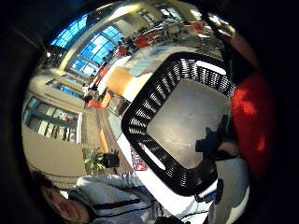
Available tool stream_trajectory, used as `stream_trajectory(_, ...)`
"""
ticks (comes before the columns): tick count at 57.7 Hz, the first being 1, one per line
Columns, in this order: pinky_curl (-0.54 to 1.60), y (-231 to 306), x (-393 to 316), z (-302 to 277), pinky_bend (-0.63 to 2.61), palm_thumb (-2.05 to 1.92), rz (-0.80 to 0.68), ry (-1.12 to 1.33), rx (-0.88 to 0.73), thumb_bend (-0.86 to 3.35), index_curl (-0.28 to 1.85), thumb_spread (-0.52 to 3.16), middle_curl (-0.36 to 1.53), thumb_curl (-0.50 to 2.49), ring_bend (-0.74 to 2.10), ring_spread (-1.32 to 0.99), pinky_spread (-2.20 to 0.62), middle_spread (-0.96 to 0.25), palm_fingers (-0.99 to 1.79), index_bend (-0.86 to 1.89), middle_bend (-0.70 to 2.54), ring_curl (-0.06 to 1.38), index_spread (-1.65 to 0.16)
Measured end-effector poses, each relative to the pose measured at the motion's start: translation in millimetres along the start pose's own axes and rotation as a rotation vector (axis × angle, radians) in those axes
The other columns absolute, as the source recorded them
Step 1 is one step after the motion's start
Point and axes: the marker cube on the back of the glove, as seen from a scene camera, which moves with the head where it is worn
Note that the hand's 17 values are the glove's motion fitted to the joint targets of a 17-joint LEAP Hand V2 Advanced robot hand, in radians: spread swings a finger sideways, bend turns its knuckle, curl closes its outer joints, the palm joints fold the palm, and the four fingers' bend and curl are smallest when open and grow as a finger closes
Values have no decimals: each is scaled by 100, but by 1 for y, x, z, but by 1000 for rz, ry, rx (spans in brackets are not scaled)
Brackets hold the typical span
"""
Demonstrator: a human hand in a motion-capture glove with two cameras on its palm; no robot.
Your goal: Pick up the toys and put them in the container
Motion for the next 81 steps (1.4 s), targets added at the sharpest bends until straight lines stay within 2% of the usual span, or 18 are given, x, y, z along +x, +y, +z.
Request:
stream_trajectory(8,50,-19,-23,15,143,81,-21,9,-38,15,85,118,130,72,137,-38,-34,-52,55,18,48,70,-30)
stream_trajectory(14,50,-20,-35,26,143,83,-63,10,-153,15,89,114,131,75,137,-39,-34,-53,54,18,48,71,-31)
stream_trajectory(18,49,-19,-36,28,136,67,-86,57,-197,8,89,128,128,67,130,-35,-31,-51,32,17,41,70,-31)
stream_trajectory(19,49,-19,-35,27,133,59,-87,72,-195,4,90,130,126,64,124,-34,-30,-50,21,20,39,69,-31)
stream_trajectory(20,49,-18,-34,26,130,46,-88,82,-192,-5,89,127,123,59,111,-31,-24,-47,-3,20,33,66,-31)
stream_trajectory(22,49,-17,-30,23,128,39,-88,88,-181,-6,89,127,120,56,102,-28,-19,-45,-9,23,32,66,-31)
stream_trajectory(23,47,-17,-27,20,126,31,-85,86,-174,-10,86,125,117,54,85,-24,-15,-42,-30,21,26,61,-32)
stream_trajectory(24,45,-16,-23,18,124,27,-78,82,-166,-10,83,124,114,52,77,-22,-13,-39,-38,18,20,58,-32)
stream_trajectory(33,38,0,14,0,112,13,10,-51,-131,-4,67,121,95,45,49,-12,-2,-20,-26,11,10,42,-33)
stream_trajectory(39,36,11,55,-2,108,10,134,-61,-137,-3,60,120,84,42,44,-9,1,-11,-20,11,10,40,-32)
stream_trajectory(48,36,43,114,22,111,14,308,-120,-251,-1,49,121,70,40,39,-5,4,-2,-21,8,11,38,-31)
stream_trajectory(59,37,72,137,68,119,21,450,-153,-323,-1,36,123,55,39,36,-3,5,5,-22,6,10,37,-29)
stream_trajectory(66,39,75,143,93,125,27,504,-97,-318,1,31,127,47,39,38,-3,4,6,-16,9,10,37,-30)
stream_trajectory(81,40,66,127,146,137,31,635,-130,-303,-1,26,131,36,40,44,-2,0,6,-11,11,10,38,-30)
